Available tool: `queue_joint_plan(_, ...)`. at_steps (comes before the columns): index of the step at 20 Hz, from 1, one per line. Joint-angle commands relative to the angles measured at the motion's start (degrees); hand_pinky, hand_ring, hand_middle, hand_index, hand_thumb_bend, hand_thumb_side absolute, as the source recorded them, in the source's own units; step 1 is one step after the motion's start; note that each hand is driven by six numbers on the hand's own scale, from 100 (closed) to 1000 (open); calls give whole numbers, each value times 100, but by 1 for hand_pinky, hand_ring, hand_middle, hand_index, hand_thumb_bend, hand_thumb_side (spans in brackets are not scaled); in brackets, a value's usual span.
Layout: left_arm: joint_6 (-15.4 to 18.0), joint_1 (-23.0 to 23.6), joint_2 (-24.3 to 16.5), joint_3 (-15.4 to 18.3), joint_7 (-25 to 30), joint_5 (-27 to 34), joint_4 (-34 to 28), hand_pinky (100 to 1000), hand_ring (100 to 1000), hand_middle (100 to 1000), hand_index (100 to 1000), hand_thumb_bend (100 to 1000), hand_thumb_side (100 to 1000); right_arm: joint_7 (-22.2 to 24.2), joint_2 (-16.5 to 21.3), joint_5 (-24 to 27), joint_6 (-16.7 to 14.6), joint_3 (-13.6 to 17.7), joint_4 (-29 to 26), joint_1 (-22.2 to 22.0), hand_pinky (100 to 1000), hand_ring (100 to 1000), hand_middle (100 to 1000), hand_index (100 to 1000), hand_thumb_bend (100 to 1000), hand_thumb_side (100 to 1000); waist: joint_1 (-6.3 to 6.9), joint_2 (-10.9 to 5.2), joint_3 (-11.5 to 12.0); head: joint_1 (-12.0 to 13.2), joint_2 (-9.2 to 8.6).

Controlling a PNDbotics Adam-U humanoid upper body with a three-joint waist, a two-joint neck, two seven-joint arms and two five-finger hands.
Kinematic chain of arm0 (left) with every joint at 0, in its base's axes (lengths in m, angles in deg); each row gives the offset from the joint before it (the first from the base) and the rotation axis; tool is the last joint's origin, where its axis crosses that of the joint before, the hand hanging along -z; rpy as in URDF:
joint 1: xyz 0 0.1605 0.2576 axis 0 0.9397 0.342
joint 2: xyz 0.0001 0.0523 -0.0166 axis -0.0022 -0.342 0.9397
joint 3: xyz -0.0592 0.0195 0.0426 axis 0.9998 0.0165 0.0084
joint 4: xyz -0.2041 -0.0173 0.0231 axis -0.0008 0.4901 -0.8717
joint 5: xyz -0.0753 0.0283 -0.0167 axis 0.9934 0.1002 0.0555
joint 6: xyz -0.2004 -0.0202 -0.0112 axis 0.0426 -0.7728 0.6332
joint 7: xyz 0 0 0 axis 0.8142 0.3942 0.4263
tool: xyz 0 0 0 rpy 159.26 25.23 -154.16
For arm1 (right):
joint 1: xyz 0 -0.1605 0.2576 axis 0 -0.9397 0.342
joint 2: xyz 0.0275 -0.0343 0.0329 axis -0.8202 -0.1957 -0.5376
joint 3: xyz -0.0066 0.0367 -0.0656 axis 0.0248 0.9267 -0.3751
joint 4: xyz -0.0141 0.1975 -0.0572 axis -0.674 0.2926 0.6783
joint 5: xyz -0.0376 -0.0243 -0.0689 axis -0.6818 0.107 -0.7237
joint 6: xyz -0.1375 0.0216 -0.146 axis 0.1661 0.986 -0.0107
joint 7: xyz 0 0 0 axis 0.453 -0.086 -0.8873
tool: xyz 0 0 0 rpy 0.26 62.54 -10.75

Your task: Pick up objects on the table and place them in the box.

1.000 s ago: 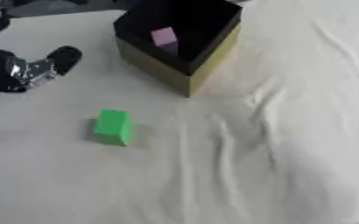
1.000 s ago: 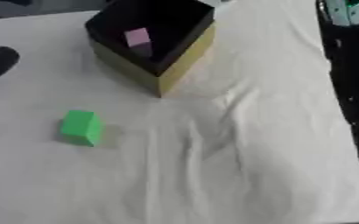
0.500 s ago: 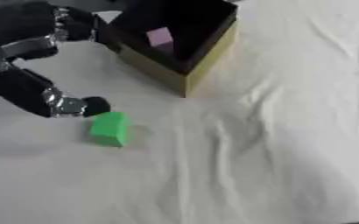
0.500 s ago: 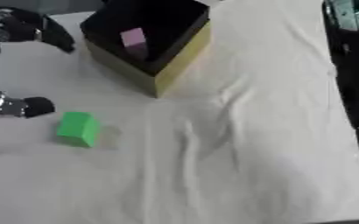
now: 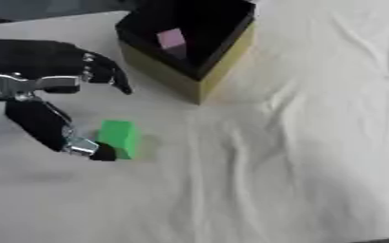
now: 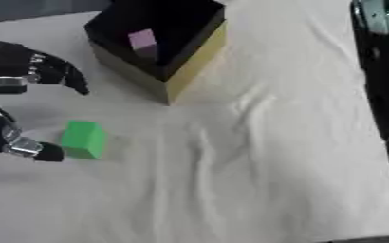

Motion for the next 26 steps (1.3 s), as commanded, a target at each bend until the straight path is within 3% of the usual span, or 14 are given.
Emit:
queue_joint_plan(1,-121,-33,-47,-34,106,-65,43,848,888,835,889,619,792,15,129,38,-5,58,-115,113,865,841,743,856,100,878,-28,-106,10,27,47)
queue_joint_plan(5,-243,11,22,-103,37,-186,159,847,889,838,895,591,747,16,126,27,-5,61,-100,104,865,841,742,855,100,886,-34,-98,10,101,41)
queue_joint_plan(13,-433,35,349,-118,-370,-648,616,850,896,845,910,578,736,38,132,-4,5,95,-87,74,866,838,740,854,100,903,-54,-66,-13,514,-57)
queue_joint_plan(26,-140,51,585,-268,-231,-762,1223,851,897,840,899,564,700,93,146,-2,63,171,-100,28,867,836,737,854,100,913,-72,-22,-68,555,-109)
